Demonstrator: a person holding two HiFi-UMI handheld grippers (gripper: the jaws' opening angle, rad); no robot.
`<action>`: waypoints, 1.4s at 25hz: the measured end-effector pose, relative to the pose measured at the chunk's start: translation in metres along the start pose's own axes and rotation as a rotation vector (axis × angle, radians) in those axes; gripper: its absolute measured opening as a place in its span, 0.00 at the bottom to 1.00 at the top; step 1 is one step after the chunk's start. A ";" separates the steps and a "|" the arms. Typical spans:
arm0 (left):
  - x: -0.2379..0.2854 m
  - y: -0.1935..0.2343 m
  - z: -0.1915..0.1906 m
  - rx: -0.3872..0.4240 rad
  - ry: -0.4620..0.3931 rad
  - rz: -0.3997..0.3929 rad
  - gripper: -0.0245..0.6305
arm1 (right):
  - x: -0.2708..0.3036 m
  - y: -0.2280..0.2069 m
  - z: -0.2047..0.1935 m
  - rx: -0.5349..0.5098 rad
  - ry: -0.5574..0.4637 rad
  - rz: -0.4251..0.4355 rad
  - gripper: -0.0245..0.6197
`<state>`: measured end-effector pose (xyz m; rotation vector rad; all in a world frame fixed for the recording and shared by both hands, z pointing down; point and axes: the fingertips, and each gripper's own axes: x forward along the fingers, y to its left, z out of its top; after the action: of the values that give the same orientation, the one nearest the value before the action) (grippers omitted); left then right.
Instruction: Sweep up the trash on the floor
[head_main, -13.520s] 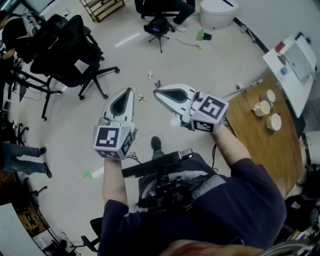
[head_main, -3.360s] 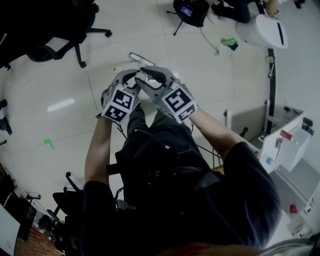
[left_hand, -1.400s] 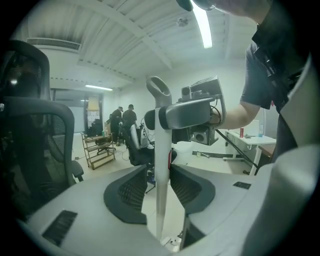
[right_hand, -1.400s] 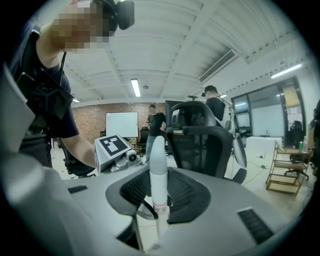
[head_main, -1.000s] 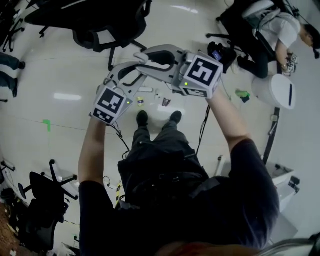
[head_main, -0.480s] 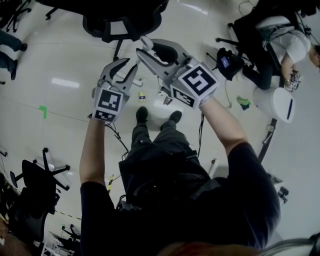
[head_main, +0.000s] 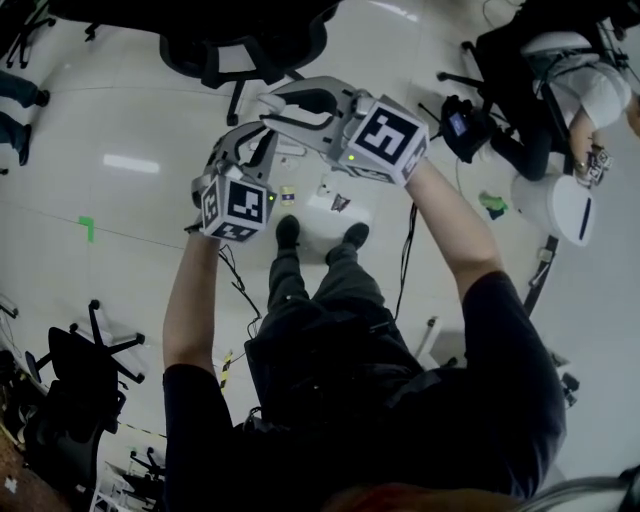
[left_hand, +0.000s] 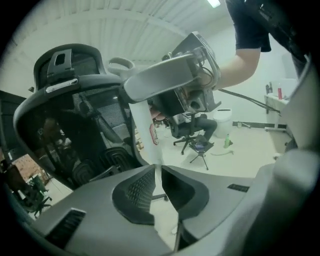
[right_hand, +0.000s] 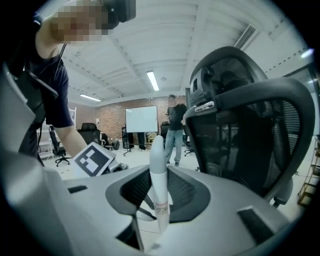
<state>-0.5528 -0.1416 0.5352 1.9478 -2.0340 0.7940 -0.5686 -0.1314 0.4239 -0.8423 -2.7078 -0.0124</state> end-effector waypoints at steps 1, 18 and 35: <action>0.003 0.002 -0.001 -0.013 -0.004 0.029 0.11 | 0.003 -0.003 0.000 -0.013 0.009 0.013 0.22; 0.026 -0.010 -0.020 -0.123 -0.028 -0.164 0.28 | 0.020 -0.003 -0.044 -0.153 0.138 0.255 0.22; 0.048 -0.017 -0.046 -0.170 0.023 -0.130 0.19 | 0.023 0.017 -0.091 -0.209 0.271 0.398 0.22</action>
<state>-0.5504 -0.1592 0.6018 1.9428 -1.8728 0.5909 -0.5511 -0.1135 0.5155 -1.3232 -2.2744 -0.3033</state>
